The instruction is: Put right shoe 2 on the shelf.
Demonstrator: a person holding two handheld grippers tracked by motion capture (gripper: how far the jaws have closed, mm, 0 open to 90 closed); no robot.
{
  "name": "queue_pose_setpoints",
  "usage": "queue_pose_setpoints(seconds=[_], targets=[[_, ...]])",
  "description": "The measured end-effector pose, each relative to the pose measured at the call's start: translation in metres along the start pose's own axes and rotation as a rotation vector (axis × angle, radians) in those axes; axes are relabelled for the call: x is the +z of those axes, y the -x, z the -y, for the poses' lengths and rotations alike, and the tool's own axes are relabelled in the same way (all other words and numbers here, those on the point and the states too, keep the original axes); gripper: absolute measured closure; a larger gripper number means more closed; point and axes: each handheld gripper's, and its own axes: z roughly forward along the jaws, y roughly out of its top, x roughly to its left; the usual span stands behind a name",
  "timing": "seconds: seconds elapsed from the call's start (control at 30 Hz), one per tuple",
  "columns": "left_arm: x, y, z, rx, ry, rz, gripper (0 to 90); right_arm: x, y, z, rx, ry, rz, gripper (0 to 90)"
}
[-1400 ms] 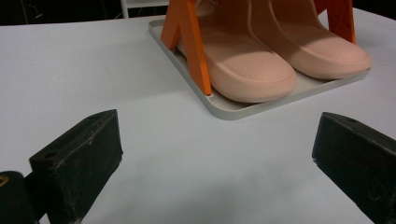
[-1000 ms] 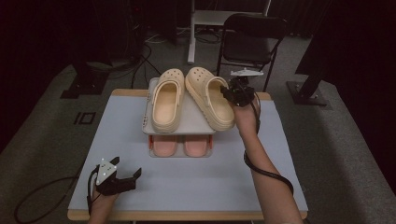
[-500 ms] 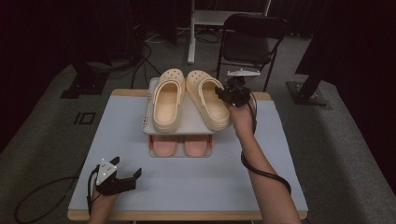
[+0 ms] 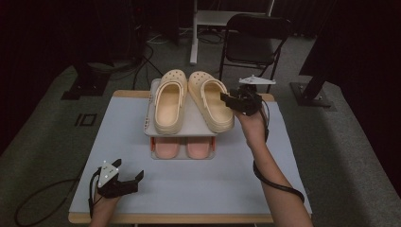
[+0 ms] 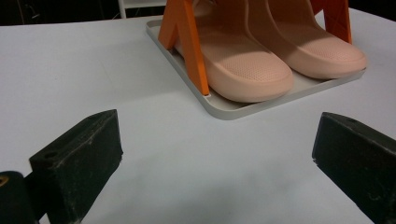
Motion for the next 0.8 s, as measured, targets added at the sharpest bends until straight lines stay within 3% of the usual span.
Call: queue_pose_setpoints(seconds=[0.4, 0.63, 0.8], targets=[[0.001, 0.001, 0.000, 0.002, -0.005, 0.000, 1.6, -0.031, 0.008, 0.009, -0.032, 0.037, 0.003, 57.1], [0.001, 0.001, 0.000, 0.003, -0.005, -0.001, 1.7, -0.038, 0.019, 0.020, -0.048, 0.024, 0.046, 67.6], [0.001, 0.001, 0.000, 0.004, -0.005, 0.001, 1.6, -0.035, 0.026, 0.036, -0.034, -0.013, 0.032, 77.5]])
